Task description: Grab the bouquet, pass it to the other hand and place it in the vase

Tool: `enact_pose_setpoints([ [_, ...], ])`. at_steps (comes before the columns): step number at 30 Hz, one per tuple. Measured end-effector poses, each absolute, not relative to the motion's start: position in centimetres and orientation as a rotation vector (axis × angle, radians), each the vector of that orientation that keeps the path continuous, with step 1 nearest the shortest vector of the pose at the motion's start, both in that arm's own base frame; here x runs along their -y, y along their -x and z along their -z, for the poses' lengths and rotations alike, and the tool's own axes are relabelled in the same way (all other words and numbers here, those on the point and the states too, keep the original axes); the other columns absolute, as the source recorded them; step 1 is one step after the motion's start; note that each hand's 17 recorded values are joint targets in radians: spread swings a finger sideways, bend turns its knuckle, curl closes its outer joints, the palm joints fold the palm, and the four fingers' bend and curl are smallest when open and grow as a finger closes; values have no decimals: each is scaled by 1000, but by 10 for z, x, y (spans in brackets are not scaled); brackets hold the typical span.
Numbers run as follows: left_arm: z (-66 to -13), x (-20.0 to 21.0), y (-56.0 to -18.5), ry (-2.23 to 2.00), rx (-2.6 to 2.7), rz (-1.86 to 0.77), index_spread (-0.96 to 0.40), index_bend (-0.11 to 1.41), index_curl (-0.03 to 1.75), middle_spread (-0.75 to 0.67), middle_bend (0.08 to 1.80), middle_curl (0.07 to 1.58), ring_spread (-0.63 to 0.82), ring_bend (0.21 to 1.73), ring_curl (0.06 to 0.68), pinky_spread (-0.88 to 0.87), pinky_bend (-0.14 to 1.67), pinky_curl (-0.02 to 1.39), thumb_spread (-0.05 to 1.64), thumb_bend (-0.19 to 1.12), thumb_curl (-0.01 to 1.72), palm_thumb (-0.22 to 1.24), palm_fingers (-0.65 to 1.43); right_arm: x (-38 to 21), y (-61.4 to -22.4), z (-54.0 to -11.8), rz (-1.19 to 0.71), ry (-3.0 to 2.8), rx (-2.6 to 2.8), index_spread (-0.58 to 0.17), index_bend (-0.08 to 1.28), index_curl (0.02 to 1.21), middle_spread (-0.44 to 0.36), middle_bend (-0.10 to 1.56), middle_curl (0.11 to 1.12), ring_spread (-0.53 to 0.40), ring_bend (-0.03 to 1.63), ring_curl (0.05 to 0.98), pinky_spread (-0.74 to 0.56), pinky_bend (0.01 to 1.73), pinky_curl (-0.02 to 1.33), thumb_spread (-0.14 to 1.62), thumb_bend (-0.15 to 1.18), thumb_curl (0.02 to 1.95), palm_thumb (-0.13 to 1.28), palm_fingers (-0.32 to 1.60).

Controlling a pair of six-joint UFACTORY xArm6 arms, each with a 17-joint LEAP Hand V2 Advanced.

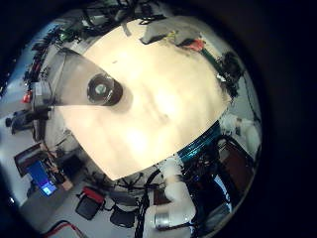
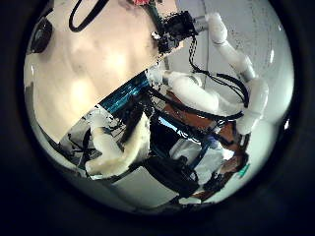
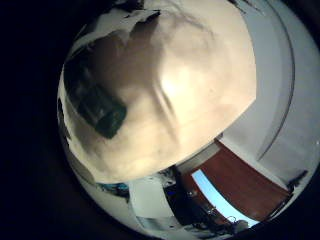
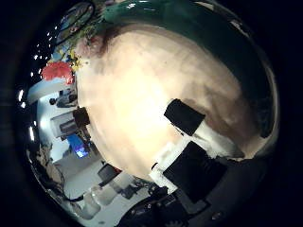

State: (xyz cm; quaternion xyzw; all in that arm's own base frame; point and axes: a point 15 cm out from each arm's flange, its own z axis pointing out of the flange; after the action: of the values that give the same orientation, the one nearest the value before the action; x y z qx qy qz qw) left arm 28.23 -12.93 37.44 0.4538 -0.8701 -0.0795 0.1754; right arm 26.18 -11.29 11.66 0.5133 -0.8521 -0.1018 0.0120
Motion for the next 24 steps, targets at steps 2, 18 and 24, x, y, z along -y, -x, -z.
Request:
enact_pose_setpoints([
  [2,-373,129,-283,-1283,2462,229,40,185,368,325,185,305,537,456,201,589,384,159,1153,-20,309,355,129,112,-263,-117,313,-1606,2654,-202,185,410,-105,650,554,-231,1151,377,-15,952,90,1020,-7,422,676,526],
  [18,-373,128,-288,-1280,2464,233,41,183,370,312,186,312,537,450,200,590,377,161,1151,-20,309,354,133,136,-282,-133,104,-1617,2654,-452,293,554,-296,773,745,-297,1250,475,-468,1327,266,955,-1,541,1009,1114],
  [24,-373,128,-288,-1279,2464,233,41,183,371,315,186,313,537,450,201,590,376,162,1151,-20,309,354,133,157,-292,-154,30,-1588,2711,-471,586,712,-279,921,789,-254,1251,491,-422,1242,291,949,-21,557,1006,1330],
])
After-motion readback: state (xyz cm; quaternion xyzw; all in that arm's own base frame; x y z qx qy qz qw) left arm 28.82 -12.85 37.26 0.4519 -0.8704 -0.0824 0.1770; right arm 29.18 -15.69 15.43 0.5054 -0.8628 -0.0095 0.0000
